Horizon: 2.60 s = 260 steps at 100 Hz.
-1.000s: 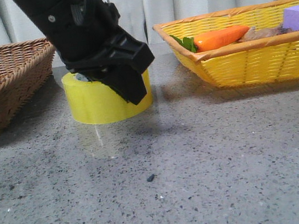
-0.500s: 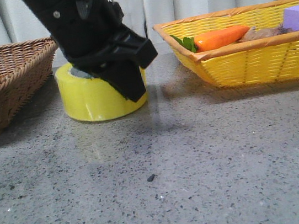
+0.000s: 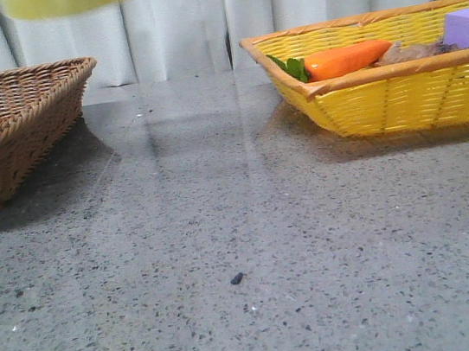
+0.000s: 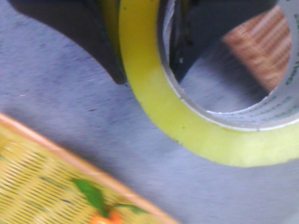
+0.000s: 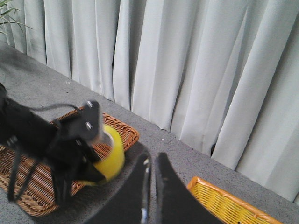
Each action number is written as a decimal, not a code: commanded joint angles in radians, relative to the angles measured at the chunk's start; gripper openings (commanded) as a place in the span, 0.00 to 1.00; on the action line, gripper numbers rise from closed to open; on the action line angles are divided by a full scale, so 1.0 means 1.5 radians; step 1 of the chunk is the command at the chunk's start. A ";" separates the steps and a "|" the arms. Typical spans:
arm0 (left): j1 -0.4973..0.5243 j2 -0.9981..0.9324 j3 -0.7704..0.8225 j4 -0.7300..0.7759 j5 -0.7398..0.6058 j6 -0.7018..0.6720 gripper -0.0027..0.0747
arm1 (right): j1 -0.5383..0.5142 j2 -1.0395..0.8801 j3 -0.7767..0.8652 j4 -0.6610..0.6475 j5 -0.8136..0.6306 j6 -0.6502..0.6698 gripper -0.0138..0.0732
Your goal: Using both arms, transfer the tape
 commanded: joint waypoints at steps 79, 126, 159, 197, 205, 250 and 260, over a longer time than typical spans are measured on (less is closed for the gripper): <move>0.223 -0.032 0.183 -0.065 -0.080 -0.004 0.10 | -0.003 -0.008 -0.013 -0.014 -0.048 -0.001 0.07; 0.223 -0.030 0.184 -0.060 -0.085 0.011 0.31 | -0.003 -0.053 0.065 -0.014 -0.043 0.006 0.07; 0.224 -0.033 0.144 -0.066 -0.039 0.011 0.52 | -0.003 -0.159 0.159 -0.018 -0.047 0.012 0.07; 0.221 -0.193 0.128 -0.190 -0.079 0.009 0.24 | -0.003 -0.341 0.312 -0.018 -0.035 0.039 0.07; 0.221 -0.242 0.141 -0.190 -0.079 0.009 0.13 | -0.003 -0.384 0.371 -0.018 -0.047 0.040 0.07; 0.221 -0.596 0.409 -0.193 -0.175 0.009 0.01 | -0.003 -0.599 0.664 -0.069 -0.249 0.040 0.07; 0.221 -0.691 0.481 -0.193 -0.196 0.009 0.01 | -0.003 -0.635 0.706 -0.078 -0.278 0.040 0.07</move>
